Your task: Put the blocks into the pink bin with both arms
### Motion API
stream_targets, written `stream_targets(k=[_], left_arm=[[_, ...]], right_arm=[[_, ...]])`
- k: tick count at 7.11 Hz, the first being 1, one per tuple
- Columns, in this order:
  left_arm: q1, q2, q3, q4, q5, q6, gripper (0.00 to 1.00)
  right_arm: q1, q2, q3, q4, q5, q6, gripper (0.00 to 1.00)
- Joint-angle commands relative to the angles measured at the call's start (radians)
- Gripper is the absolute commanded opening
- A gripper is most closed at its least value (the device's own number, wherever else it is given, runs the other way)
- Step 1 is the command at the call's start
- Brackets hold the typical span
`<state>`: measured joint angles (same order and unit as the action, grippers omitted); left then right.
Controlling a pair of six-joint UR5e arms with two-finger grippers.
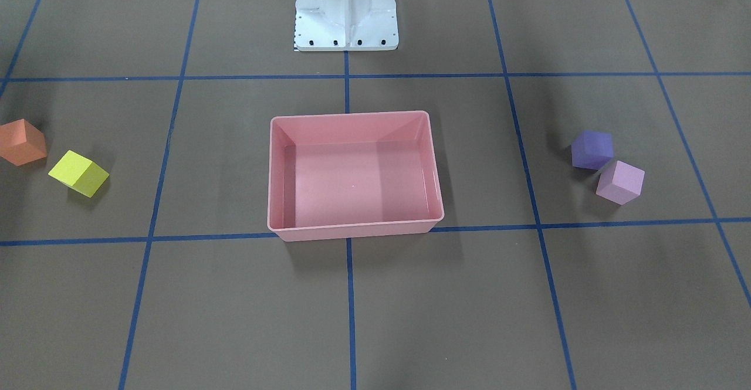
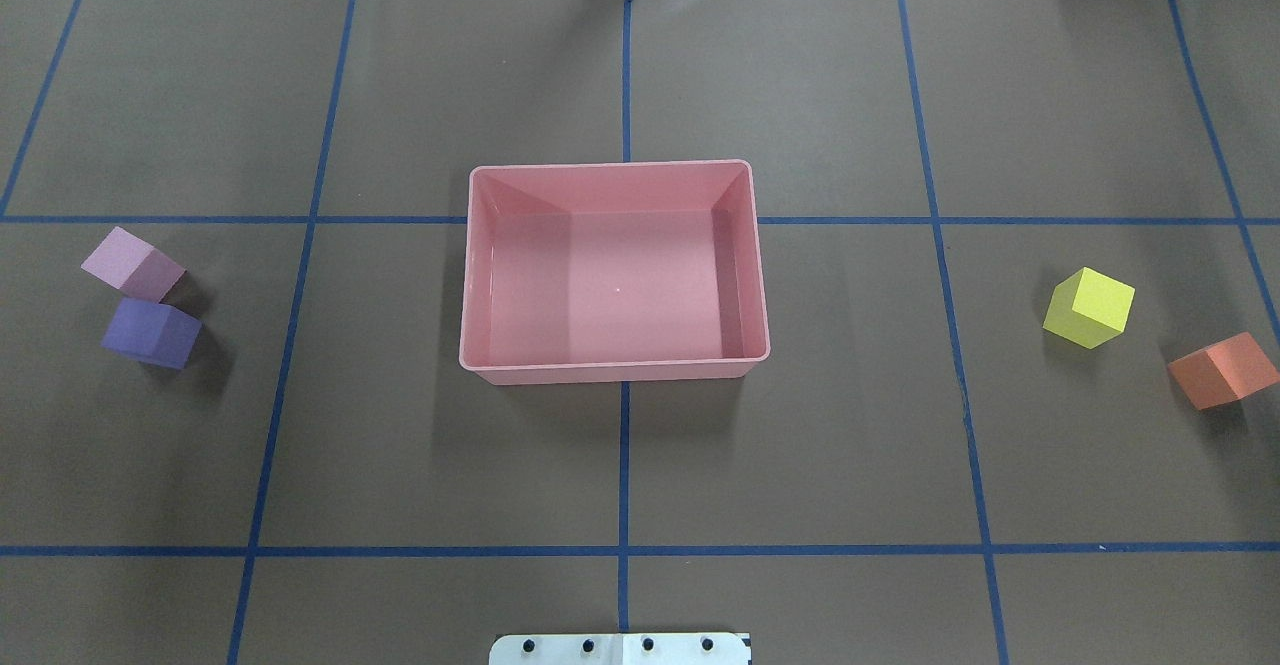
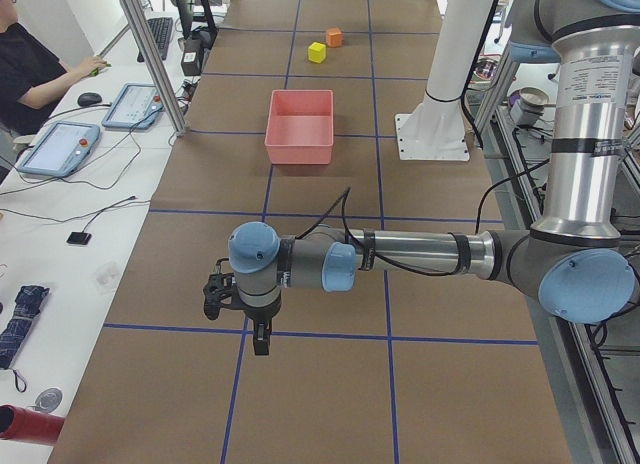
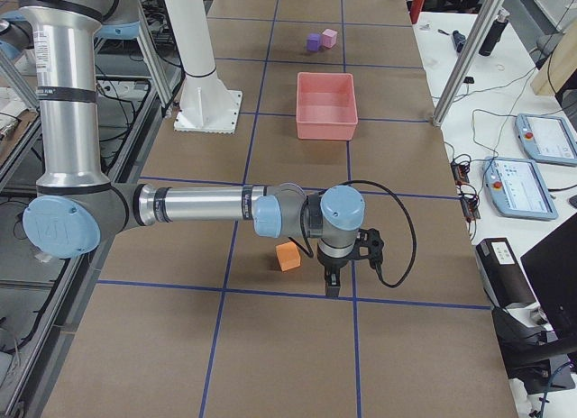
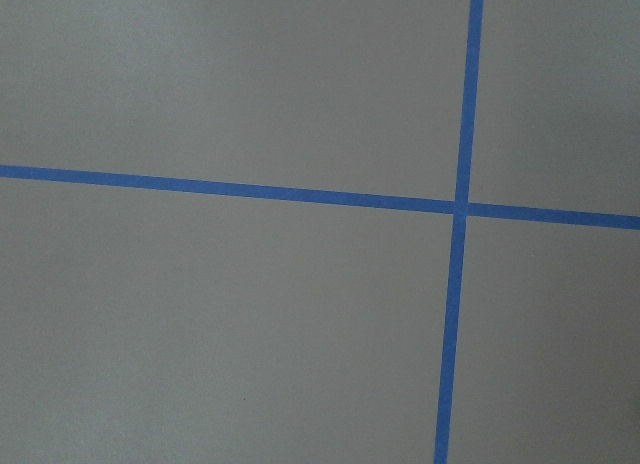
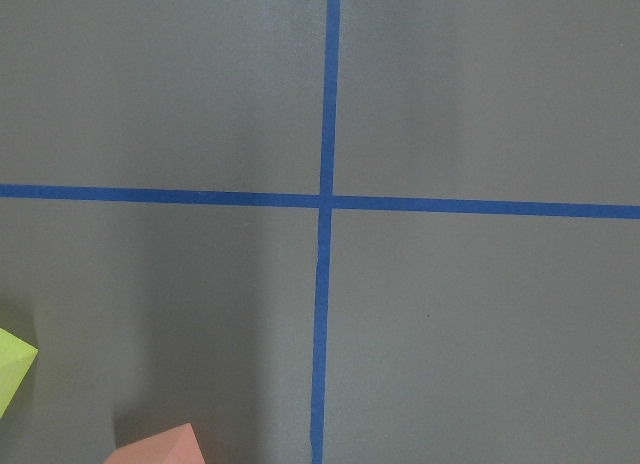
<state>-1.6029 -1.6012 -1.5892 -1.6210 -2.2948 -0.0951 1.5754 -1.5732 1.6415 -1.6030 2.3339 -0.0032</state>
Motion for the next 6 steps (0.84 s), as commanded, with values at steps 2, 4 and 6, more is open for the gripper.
stream_targets(k=[2, 4, 6], left_arm=[[0.053, -0.057, -0.087, -0.014, -0.009, -0.011, 1.0], [0.204, -0.066, -0.155, 0.015, -0.025, -0.152, 1.0], [0.253, -0.053, -0.192, -0.008, -0.063, -0.193, 1.0]], right_arm=[[0.0, -0.004, 0.007, 0.0, 0.01, 0.0, 1.0], [0.0, -0.002, 0.008, 0.0, 0.01, 0.0, 1.0], [0.0, -0.002, 0.009, 0.0, 0.01, 0.0, 1.0]])
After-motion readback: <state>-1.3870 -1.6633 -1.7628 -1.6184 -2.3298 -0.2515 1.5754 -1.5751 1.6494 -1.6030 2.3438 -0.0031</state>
